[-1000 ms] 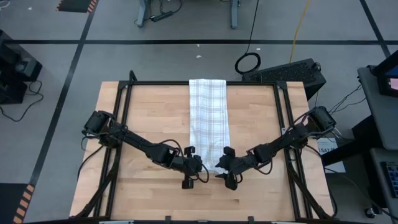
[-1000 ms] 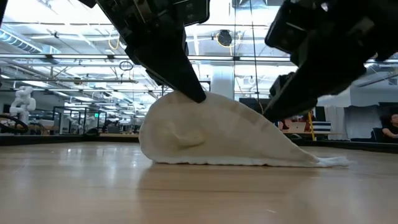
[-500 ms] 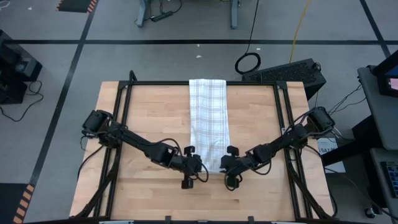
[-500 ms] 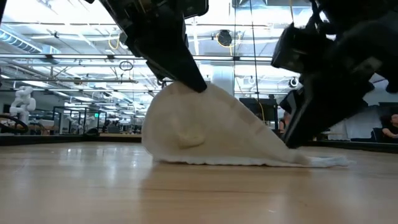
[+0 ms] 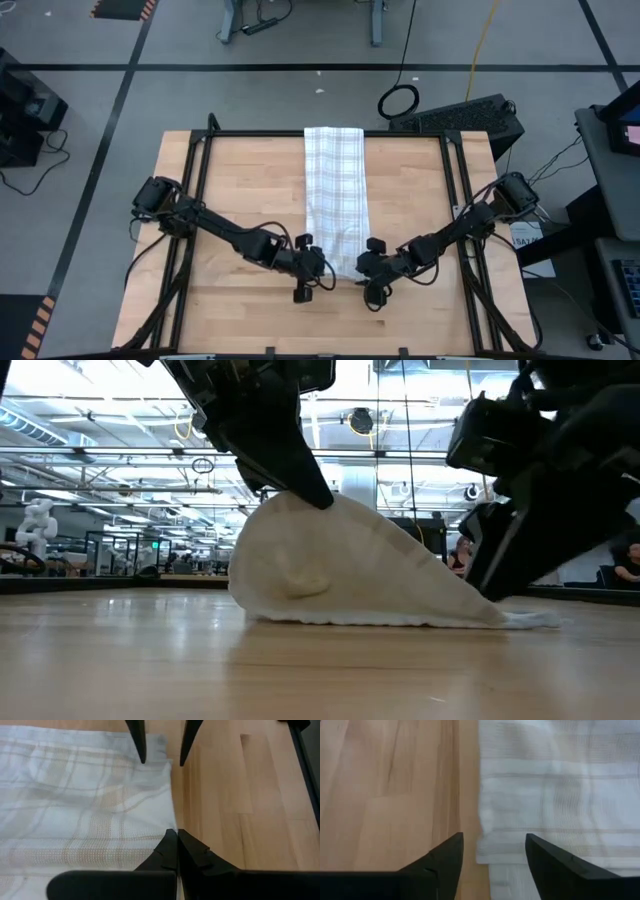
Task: Roll towel into tight, uniform cylinder
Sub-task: Roll the white towel
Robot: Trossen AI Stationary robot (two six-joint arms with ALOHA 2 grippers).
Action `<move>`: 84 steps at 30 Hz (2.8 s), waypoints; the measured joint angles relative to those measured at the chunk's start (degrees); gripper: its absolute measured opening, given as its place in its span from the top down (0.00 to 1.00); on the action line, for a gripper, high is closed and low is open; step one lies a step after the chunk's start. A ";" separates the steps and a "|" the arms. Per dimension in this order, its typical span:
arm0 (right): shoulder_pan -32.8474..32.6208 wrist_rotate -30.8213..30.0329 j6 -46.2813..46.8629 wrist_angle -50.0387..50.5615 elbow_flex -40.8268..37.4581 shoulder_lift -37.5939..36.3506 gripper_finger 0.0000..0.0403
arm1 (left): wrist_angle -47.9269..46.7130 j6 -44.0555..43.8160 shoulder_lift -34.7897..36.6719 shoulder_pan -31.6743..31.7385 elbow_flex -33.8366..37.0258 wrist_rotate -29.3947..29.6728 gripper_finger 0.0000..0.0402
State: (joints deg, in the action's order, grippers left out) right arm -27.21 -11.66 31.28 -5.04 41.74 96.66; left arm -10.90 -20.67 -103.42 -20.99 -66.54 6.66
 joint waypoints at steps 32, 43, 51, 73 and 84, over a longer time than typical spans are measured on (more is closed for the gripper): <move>0.53 2.69 -0.59 1.23 0.00 -0.24 0.99 | 2.16 -0.02 0.00 2.16 0.07 -0.44 0.99; 0.59 4.08 1.26 17.65 0.04 -9.26 1.00 | 4.74 -0.07 -0.07 2.14 0.07 -1.06 0.99; 0.60 6.20 -0.37 20.76 -0.02 -10.29 1.00 | 9.89 -1.31 -0.07 2.16 0.07 -2.08 0.99; -4.25 -1.73 8.08 9.66 0.00 -4.25 0.61 | 10.51 -4.50 -0.07 2.22 0.07 -1.92 0.99; -3.99 -3.23 13.53 9.80 0.00 -2.41 0.97 | 10.47 -4.50 -0.07 2.22 0.07 -1.92 0.99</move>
State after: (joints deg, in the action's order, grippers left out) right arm -31.20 -14.89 44.81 4.75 41.74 94.25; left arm -0.43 -25.17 -103.48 -18.76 -66.48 4.73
